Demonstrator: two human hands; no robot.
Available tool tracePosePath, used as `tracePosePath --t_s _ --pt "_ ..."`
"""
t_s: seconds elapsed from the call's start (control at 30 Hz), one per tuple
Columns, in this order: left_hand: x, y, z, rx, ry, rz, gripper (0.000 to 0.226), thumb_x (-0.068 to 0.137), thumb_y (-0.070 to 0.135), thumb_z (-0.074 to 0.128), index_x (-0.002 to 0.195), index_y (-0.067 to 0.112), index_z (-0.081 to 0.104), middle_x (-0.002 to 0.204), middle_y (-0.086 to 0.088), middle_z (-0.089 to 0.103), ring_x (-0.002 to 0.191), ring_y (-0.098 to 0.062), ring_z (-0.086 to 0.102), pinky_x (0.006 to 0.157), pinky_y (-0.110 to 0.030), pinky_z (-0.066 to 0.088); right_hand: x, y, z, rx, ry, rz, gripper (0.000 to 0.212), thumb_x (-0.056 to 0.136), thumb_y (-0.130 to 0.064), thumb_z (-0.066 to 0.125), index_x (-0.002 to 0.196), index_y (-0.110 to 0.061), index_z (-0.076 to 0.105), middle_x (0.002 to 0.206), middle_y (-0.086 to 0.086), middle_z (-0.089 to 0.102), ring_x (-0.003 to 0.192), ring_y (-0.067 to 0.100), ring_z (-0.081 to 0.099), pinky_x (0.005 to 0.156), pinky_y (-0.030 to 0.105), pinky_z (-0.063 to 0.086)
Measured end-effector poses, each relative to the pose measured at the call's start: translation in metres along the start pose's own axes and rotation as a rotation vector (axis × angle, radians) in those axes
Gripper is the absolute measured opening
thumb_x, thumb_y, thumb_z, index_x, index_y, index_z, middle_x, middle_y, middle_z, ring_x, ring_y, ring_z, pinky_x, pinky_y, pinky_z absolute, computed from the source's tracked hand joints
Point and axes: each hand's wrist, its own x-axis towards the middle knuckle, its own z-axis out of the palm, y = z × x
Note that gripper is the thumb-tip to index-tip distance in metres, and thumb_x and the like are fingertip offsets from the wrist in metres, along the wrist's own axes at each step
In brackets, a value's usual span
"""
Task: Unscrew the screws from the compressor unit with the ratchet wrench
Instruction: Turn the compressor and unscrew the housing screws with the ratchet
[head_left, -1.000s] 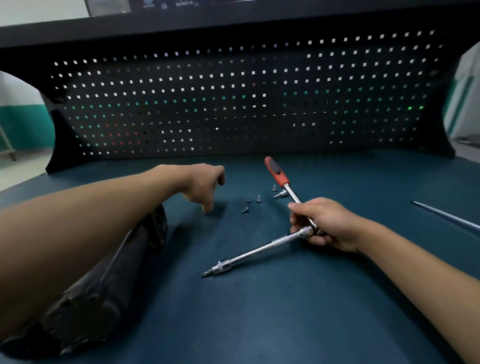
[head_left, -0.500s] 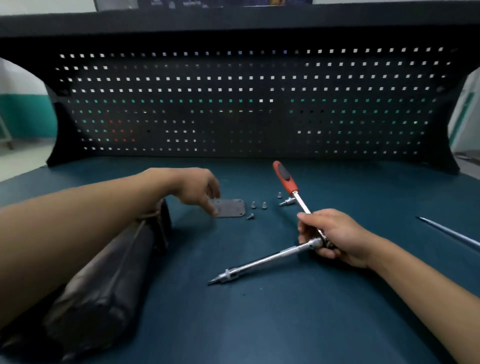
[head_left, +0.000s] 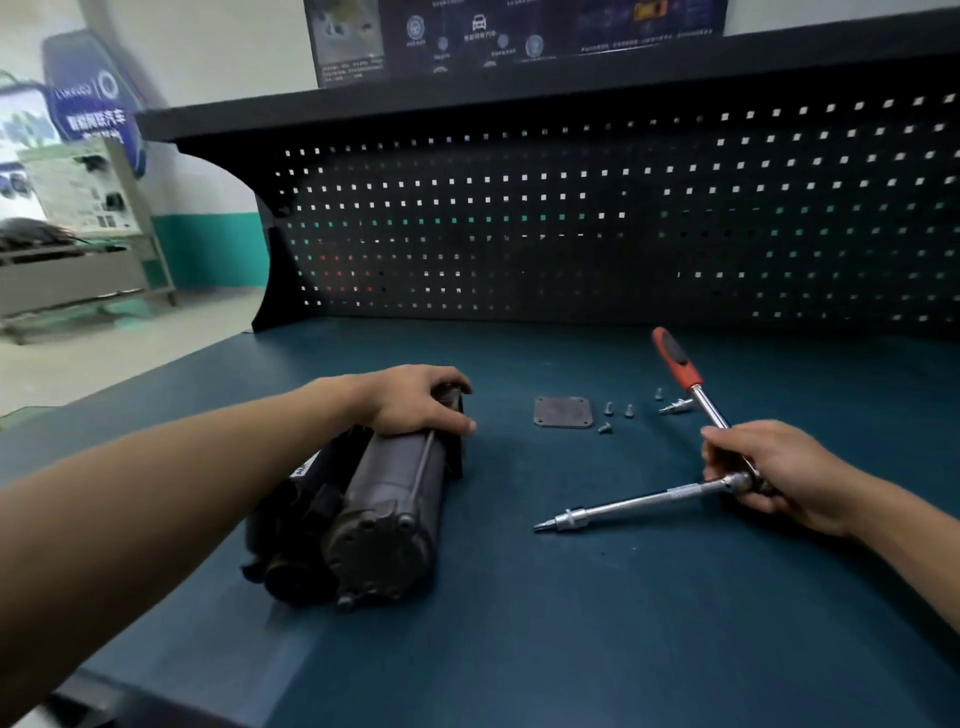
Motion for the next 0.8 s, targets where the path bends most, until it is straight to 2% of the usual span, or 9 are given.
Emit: tracePosePath --t_s 0.13,0.27,0.47,0.57,0.67,0.73,0.8 --pt "0.001 0.004 -0.003 -0.027 0.056 -0.013 0.069 0.074 0.056 0.078 0.137 0.037 0.055 0.135 0.009 0.058 0.121 -0.009 0.052 0.097 -0.02 0.036 0.002 0.002 -0.004 0.028 -0.016 0.001 0.032 0.1 -0.024 0.052 0.08 -0.001 0.059 0.063 0.015 0.062 0.029 0.014 0.033 0.03 0.013 0.018" --pt "0.003 0.007 -0.007 0.004 0.043 -0.079 0.075 0.069 0.063 0.079 0.136 0.038 0.058 0.132 0.008 0.061 0.119 -0.013 0.056 0.098 -0.024 0.042 0.002 0.005 -0.009 0.098 -0.023 0.011 0.031 0.1 -0.024 0.051 0.08 -0.001 0.059 0.062 0.016 0.061 0.028 0.014 0.032 0.028 0.014 0.018" --pt "0.006 0.008 -0.002 0.011 0.144 -0.282 0.079 0.063 0.073 0.073 0.129 0.03 0.064 0.132 0.004 0.062 0.121 -0.021 0.056 0.1 -0.033 0.047 0.004 0.007 -0.017 0.272 0.005 0.046 0.027 0.1 -0.02 0.049 0.079 -0.004 0.055 0.063 0.017 0.06 0.025 0.012 0.028 0.026 0.012 0.018" --pt "0.01 0.015 0.001 0.056 0.17 -0.379 0.072 0.055 0.075 0.064 0.11 0.028 0.073 0.117 0.0 0.067 0.105 -0.025 0.06 0.088 -0.035 0.054 0.007 0.009 -0.022 0.342 0.007 0.068 0.024 0.097 -0.021 0.052 0.079 -0.006 0.054 0.063 0.014 0.059 0.025 0.011 0.028 0.025 0.013 0.018" --pt "0.014 0.019 0.003 0.091 0.197 -0.479 0.068 0.051 0.072 0.062 0.096 0.022 0.067 0.093 -0.002 0.061 0.089 -0.028 0.059 0.072 -0.033 0.052 0.01 0.01 -0.034 0.385 -0.017 0.076 0.021 0.083 -0.027 0.06 0.076 -0.007 0.058 0.063 0.012 0.057 0.024 0.011 0.027 0.025 0.013 0.02" --pt "0.016 0.021 0.002 0.12 0.219 -0.538 0.06 0.056 0.07 0.063 0.093 0.022 0.058 0.082 0.001 0.051 0.084 -0.028 0.054 0.067 -0.031 0.045 0.01 0.01 -0.048 0.417 -0.04 0.083 0.022 0.081 -0.028 0.062 0.074 -0.008 0.059 0.063 0.011 0.055 0.022 0.011 0.027 0.024 0.012 0.021" --pt "0.017 0.022 -0.002 0.169 0.207 -0.575 0.059 0.062 0.071 0.059 0.099 0.025 0.06 0.08 0.001 0.046 0.085 -0.028 0.052 0.067 -0.032 0.041 0.009 0.01 -0.059 0.477 -0.084 0.099 0.021 0.083 -0.028 0.061 0.074 -0.009 0.057 0.064 0.009 0.052 0.021 0.011 0.026 0.024 0.013 0.022"
